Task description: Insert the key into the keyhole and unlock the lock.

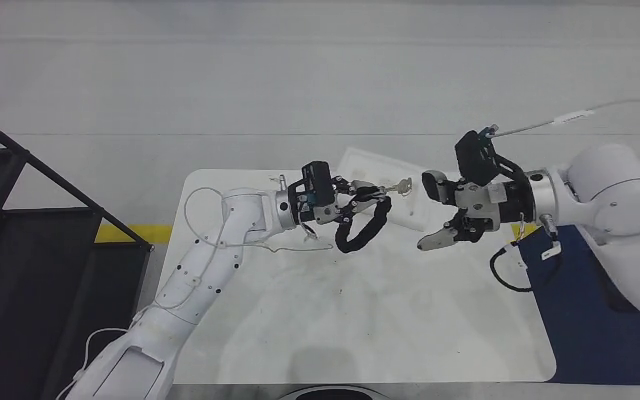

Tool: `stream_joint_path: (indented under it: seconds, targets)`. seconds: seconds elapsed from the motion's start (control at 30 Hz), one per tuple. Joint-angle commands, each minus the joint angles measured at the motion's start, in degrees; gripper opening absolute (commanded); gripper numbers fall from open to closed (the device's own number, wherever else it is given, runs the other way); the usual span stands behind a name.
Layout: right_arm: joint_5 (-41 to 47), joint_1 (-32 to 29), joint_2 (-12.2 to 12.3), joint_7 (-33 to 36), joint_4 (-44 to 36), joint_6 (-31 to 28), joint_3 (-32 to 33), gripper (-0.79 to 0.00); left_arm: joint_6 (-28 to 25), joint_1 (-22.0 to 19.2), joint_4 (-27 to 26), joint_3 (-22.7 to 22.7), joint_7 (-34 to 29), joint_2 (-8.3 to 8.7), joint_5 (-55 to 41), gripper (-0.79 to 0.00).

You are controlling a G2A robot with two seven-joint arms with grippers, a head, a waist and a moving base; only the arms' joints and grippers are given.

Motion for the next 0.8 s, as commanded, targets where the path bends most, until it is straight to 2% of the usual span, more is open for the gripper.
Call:
stream_joint_path:
  seconds: [0.0,0.17,0.37,0.63,0.77]
  targets:
    - [-5.2,0.7,0.0,-3.1,0.2,-3.1,-1.4,0.000,-0.2,0.0,0.1,0.0,-0.9,-0.03,-0.9,-0.785]
    - [-18.3,5.1,0.3,-10.5,0.8,-10.5,-4.8,0.000,-0.4,0.0,-0.1,-0.2,-2.9,-0.04,-2.5,-0.785]
    - [-31.2,8.7,0.0,-16.3,1.3,-16.3,-6.9,0.000,0.3,0.6,0.3,-0.9,-4.3,0.03,-4.5,-0.785]
    - [-42.2,10.9,-1.3,-21.9,-0.4,-16.8,-9.8,0.000,2.1,1.4,0.8,0.3,-5.6,-0.42,-7.2,-0.785]
    - [-44.3,11.0,-1.6,-24.4,0.1,-16.8,-11.3,0.000,3.0,1.4,1.5,1.3,-5.1,-0.82,-8.3,-0.785]
